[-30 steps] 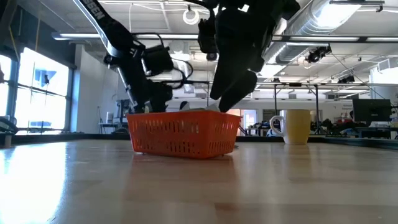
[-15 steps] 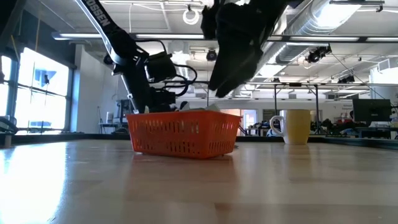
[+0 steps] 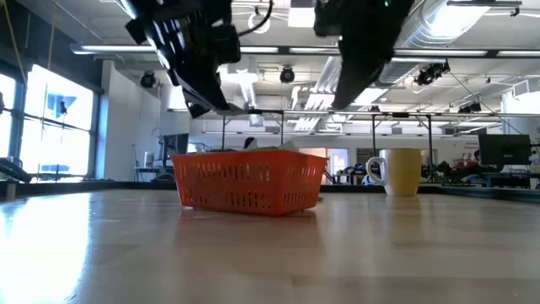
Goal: Pick and place Stevia / Truvia into bins
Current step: Put the stevia packet into the orange bin
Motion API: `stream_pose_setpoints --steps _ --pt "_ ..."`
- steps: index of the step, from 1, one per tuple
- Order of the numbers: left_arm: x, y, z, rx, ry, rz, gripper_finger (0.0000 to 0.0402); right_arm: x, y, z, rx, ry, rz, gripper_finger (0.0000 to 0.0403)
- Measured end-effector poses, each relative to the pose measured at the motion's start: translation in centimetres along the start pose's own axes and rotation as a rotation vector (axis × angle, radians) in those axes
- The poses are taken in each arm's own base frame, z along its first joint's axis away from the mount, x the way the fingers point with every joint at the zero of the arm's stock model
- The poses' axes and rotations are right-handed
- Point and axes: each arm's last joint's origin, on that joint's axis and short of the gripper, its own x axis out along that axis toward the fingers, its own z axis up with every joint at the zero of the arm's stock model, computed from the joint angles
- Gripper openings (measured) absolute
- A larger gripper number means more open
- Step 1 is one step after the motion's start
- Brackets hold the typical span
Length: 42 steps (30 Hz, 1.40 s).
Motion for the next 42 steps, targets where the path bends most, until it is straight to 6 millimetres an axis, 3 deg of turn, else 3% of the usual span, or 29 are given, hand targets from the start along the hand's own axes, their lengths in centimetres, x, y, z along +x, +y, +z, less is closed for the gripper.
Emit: stream_pose_setpoints --steps 3,9,13,17,23,30,34,40,42 --pt "1.9 -3.1 -0.4 0.069 0.002 -0.012 0.0035 1.4 -0.7 -1.2 -0.035 0.069 0.016 0.0291" --pt "4.9 -5.6 -1.8 0.025 0.042 0.12 0.0173 4.5 -3.0 -2.1 -0.026 0.04 0.087 0.0291" --pt "4.2 -5.8 -1.4 -0.036 0.074 0.126 0.0249 7.1 -4.8 -1.8 -0.012 -0.051 0.068 0.0291" --pt "1.6 -6.5 -0.8 -0.072 0.094 0.189 0.0281 9.8 -6.1 -2.1 -0.04 -0.037 0.05 0.0291" --pt "-2.5 -7.0 -0.8 -0.077 0.037 0.275 0.026 12.7 -7.0 -1.6 -0.007 -0.006 0.03 0.0291" --pt "-4.7 -7.3 -0.9 -0.09 -0.02 0.298 0.021 15.0 -7.8 -2.5 -0.052 0.072 0.026 0.027" --pt "-5.0 -7.2 -1.2 -0.078 0.0 0.322 0.0185 15.4 -8.4 -2.4 -0.033 0.063 0.039 0.0202" --pt "-5.0 -7.1 -1.4 -0.065 0.021 0.33 0.0158 15.8 -10.7 -2.1 0.005 0.041 -0.003 0.0034" --pt "-5.0 -7.0 -1.4 -0.055 0.017 0.353 0.0152 15.6 -11.2 -2.3 0.033 0.059 -0.014 0.0012"
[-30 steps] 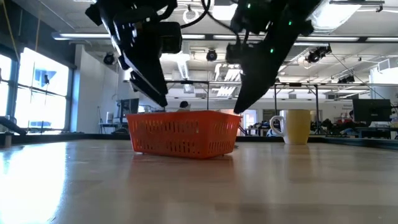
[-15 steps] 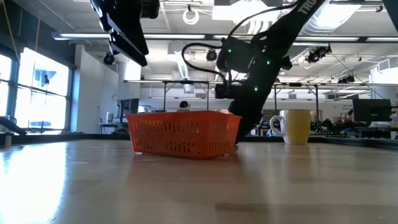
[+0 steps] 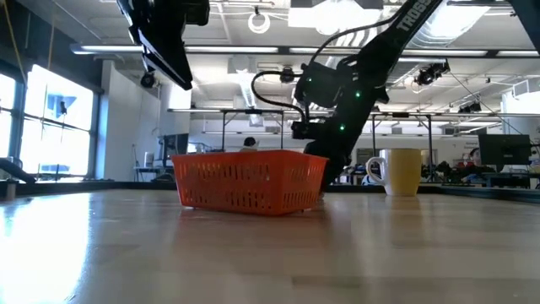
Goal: Pick and place Stevia / Truvia into bins
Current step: Put the stevia packet into the orange bin
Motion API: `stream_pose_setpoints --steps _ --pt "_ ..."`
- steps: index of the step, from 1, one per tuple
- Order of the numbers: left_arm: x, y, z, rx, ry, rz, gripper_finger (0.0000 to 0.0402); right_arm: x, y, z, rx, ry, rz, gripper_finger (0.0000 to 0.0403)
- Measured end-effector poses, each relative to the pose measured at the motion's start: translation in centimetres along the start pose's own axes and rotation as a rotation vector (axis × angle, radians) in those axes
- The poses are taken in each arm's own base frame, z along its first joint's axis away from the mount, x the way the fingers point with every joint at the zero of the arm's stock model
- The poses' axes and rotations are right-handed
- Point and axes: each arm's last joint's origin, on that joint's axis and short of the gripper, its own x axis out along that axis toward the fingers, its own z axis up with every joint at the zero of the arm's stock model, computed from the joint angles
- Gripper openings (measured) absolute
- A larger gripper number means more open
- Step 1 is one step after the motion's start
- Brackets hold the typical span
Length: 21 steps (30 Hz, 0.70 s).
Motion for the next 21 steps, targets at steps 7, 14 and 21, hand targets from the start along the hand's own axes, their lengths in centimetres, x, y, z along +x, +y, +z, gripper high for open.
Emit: stream_pose_setpoints --steps 7,14,21 --pt "0.5 2.8 1.2 -0.005 -0.046 0.135 0.0143 -4.3 1.6 0.6 0.096 -0.043 0.085 0.0004" --pt "3.1 9.0 3.0 -0.111 -0.035 0.018 0.0145 -11.1 7.4 2.2 0.145 -0.26 0.485 0.0005" --pt "7.7 10.9 4.1 -0.146 -0.048 -0.088 0.0155 -10.1 11.8 2.1 0.209 -0.225 0.696 0.0036"
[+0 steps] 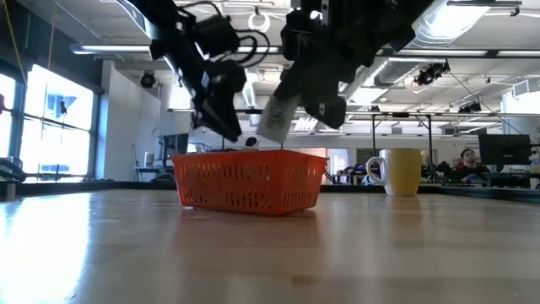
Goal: Pick and place Stevia / Truvia into bins
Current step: Put the stevia packet into the orange bin
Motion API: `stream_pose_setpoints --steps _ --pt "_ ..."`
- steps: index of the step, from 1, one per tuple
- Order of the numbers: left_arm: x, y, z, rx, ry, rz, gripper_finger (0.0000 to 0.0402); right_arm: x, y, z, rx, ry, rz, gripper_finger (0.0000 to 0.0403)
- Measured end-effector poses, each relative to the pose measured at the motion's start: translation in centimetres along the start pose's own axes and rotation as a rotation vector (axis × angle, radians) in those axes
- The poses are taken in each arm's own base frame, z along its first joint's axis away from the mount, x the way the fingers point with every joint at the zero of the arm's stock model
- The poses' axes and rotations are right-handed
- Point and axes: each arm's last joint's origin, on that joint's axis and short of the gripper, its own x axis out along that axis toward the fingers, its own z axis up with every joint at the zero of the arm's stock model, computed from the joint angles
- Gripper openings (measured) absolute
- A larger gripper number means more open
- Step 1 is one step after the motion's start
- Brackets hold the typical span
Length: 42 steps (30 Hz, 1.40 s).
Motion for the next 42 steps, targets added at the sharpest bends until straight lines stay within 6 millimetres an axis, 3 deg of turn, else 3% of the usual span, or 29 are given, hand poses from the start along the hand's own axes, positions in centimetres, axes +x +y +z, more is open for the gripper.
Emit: stream_pose_setpoints --steps 6,10,15,20,28,32,36,39,42 --pt "4.0 0.8 -0.8 -0.016 0.084 0.055 0.0239 -0.3 0.5 -0.4 0.044 0.01 -0.035 0.0173" --pt "5.4 1.1 -0.6 -0.01 0.051 0.079 0.03 -1.4 1.2 0.0 0.034 -0.046 -0.077 0.0273" --pt "7.2 1.6 -0.6 0.02 0.036 0.083 0.0327 -2.4 1.2 -0.2 0.043 -0.038 -0.149 0.0343" --pt "9.2 1.9 -1.3 0.069 0.081 0.105 0.0278 -4.3 1.3 -0.2 0.037 -0.073 -0.277 0.0354" --pt "10.1 2.2 -1.6 0.18 0.107 0.207 0.0122 -7.2 1.1 -0.2 0.027 -0.113 -0.451 0.0334" --pt "8.7 2.1 -2.2 0.207 0.198 0.221 0.0035 -8.4 1.3 -0.3 0.014 -0.127 -0.501 0.0317" --pt "6.0 1.6 -2.8 0.177 0.299 0.233 0.0044 -9.6 1.4 -0.5 0.011 -0.132 -0.544 0.0303" --pt "3.4 0.2 -3.1 0.157 0.331 0.221 0.0066 -10.3 1.5 -0.6 0.007 -0.147 -0.561 0.0295" --pt "1.0 -1.6 -2.9 0.184 0.276 0.165 0.0049 -10.8 1.7 -0.6 -0.009 -0.15 -0.559 0.0289"
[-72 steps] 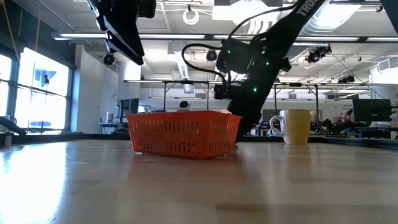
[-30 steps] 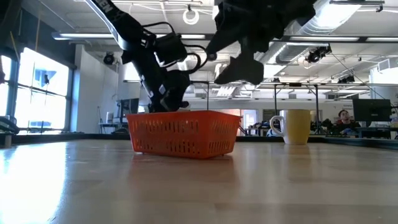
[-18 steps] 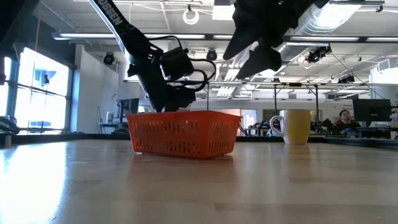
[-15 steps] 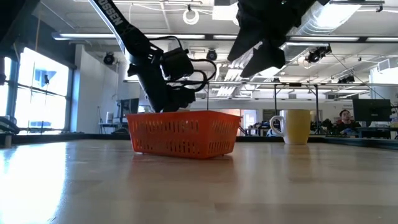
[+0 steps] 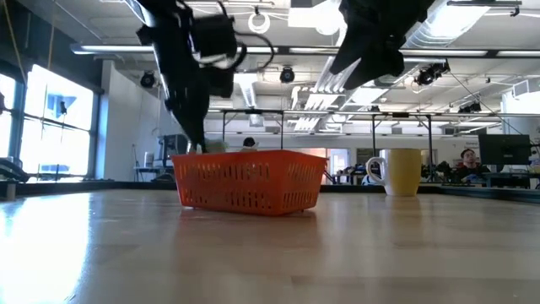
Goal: Pick and place Stevia / Truvia into bins
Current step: Put the stevia packet into the orange bin
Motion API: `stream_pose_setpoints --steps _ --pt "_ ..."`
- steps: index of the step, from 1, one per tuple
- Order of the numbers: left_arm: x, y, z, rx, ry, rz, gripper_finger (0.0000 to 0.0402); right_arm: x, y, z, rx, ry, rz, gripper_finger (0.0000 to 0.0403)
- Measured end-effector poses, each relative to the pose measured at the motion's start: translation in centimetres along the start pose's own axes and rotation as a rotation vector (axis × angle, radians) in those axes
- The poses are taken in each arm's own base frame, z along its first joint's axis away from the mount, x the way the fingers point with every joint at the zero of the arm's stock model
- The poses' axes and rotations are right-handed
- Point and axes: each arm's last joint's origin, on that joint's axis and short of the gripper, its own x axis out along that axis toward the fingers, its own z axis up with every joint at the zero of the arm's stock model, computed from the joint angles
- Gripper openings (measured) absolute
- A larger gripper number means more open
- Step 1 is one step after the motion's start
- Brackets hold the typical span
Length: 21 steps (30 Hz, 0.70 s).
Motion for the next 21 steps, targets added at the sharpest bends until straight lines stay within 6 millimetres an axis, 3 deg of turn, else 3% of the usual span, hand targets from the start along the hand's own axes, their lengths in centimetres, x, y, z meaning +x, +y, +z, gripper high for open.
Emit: stream_pose_setpoints --steps 2,6,8,13,16,18,21 --pt "-1.2 -0.5 0.1 0.003 -0.046 -0.017 0.0037 0.0 0.0 0.0 -0.006 0.001 0.001 0.0285" --pt "-1.3 -0.4 -0.1 -0.02 -0.039 0.022 0.0042 0.0 0.0 -0.1 -0.014 0.018 0.018 0.0278" --pt "-1.3 -0.3 -0.2 -0.044 -0.024 0.055 0.0086 0.0 0.0 -0.1 -0.017 0.022 0.024 0.0276" --pt "-1.3 -0.1 -0.6 -0.106 0.004 0.122 0.0258 0.0 0.0 -0.2 -0.039 0.033 0.026 0.0275" --pt "-1.3 0.1 -0.7 -0.116 0.018 0.131 0.0339 0.0 0.0 -0.2 -0.045 0.034 0.022 0.0275" --pt "-1.3 0.2 -0.3 -0.131 -0.017 0.113 0.0373 0.0 0.0 -0.2 -0.056 0.033 0.022 0.0275" --pt "-0.6 0.7 0.7 -0.124 -0.092 0.071 0.0384 0.0 0.0 -0.2 -0.058 0.031 0.016 0.0275"
